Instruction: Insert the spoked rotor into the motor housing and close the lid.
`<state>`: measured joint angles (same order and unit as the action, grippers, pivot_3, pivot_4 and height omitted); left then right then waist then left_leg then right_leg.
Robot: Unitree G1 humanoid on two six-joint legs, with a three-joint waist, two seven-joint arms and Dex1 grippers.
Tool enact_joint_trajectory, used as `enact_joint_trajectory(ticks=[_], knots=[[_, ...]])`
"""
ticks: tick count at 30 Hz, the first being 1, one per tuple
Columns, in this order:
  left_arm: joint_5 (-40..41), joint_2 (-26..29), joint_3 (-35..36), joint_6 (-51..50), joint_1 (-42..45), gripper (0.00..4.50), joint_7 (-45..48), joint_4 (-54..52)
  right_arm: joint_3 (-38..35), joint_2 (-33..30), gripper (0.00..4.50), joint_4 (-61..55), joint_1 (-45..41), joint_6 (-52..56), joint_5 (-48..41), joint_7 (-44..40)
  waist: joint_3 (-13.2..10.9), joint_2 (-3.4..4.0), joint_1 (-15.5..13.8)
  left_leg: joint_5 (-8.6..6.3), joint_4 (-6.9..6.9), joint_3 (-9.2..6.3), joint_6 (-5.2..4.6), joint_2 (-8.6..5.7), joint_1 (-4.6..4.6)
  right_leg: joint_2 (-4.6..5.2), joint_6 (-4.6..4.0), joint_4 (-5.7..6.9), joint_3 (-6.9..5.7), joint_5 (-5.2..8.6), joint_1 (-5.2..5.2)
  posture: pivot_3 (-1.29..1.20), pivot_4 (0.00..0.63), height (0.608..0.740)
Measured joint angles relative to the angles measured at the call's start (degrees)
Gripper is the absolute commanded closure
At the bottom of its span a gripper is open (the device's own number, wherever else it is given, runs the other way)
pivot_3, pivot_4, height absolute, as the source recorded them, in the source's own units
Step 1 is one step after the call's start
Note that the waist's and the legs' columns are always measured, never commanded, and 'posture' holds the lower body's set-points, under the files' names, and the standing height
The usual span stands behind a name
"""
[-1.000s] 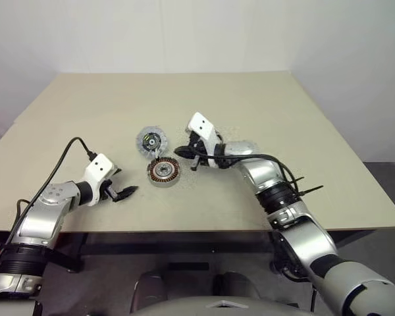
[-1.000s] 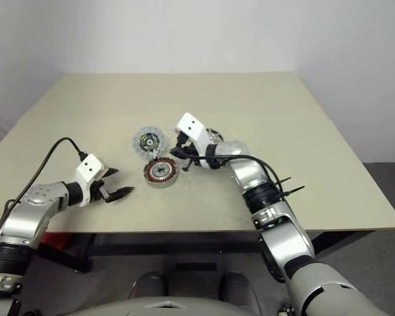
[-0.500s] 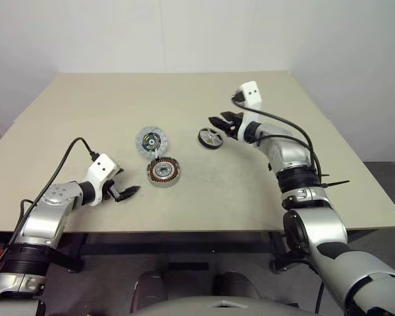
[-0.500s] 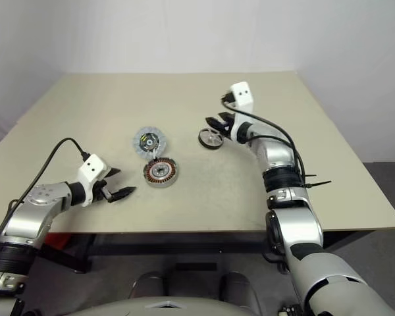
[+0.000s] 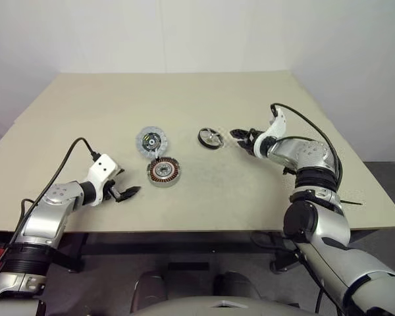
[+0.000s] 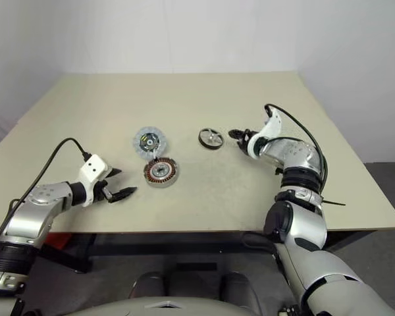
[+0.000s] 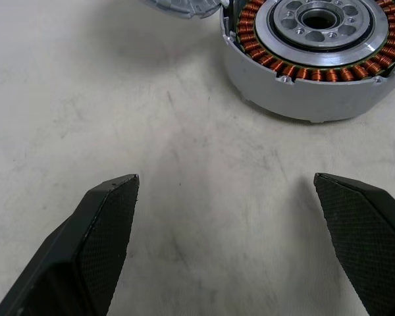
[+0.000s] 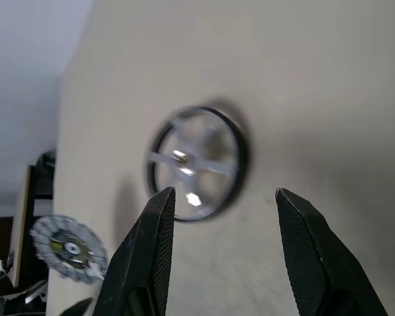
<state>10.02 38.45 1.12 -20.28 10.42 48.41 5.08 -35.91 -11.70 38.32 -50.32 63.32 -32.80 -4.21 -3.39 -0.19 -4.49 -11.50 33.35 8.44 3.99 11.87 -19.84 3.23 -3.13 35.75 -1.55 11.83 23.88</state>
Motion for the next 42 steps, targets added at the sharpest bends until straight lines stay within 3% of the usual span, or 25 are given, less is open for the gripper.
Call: enact_joint_trajectory(ticks=[15, 18, 42], knots=[[-0.1, 0.8, -0.2, 0.0, 0.0, 0.00, -0.1, 0.0, 1.5, 3.1, 1.79, 5.3, 0.8, -7.3, 0.2, -0.8, 0.0, 0.01, 0.7, 0.10, -0.02, 0.02, 0.17, 0.03, 0.50, -0.01, 0.00, 0.05, 0.00, 0.00, -0.36, 0.00, 0.000, 0.740], [-0.1, 0.9, -0.2, 0.0, 0.0, 0.00, -0.1, 0.0, 2.4, 3.4, 1.79, 7.8, -0.1, -9.3, 0.4, -1.1, 0.0, 0.02, 0.7, 0.12, -0.04, 0.02, 0.20, 0.04, 0.75, -0.02, 0.32, 0.05, 0.00, 0.19, -0.55, 0.00, 0.000, 0.740], [-0.1, 1.3, -0.1, 0.0, -1.8, 0.00, -0.7, -1.1, 5.1, 7.9, 1.79, 20.5, -5.8, -22.0, 0.8, -3.6, 0.0, 0.03, 0.6, 0.07, -0.14, 0.02, 0.12, 0.03, 0.66, 0.00, -0.06, -0.05, -0.03, -0.02, -0.52, 0.00, 0.000, 0.740]])
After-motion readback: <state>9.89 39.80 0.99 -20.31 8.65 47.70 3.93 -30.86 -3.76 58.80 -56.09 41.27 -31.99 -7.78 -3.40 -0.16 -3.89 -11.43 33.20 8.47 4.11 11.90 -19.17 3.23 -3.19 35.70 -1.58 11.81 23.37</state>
